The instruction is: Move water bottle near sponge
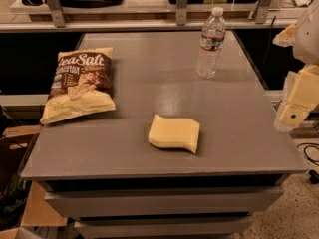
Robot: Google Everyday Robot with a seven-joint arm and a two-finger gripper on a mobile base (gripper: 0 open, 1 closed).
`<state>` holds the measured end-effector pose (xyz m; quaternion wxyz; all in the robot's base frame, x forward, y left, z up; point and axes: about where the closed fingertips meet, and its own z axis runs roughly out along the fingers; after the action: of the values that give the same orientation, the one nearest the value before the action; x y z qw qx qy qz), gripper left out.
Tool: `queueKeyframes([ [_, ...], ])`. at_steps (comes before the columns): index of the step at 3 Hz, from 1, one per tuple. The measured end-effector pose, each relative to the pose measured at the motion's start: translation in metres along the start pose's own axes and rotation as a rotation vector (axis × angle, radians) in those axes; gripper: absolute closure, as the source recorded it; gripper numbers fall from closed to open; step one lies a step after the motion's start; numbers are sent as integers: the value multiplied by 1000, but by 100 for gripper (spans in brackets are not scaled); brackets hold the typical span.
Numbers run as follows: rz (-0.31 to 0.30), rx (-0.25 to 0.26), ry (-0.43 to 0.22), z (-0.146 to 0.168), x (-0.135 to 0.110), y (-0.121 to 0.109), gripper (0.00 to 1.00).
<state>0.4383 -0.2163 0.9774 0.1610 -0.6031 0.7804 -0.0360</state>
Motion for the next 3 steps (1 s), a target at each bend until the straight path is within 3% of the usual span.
queueKeyframes([
  [2,26,26,-29,0,1,-8,0],
  [3,80,75,-115,7,3,-38,0],
])
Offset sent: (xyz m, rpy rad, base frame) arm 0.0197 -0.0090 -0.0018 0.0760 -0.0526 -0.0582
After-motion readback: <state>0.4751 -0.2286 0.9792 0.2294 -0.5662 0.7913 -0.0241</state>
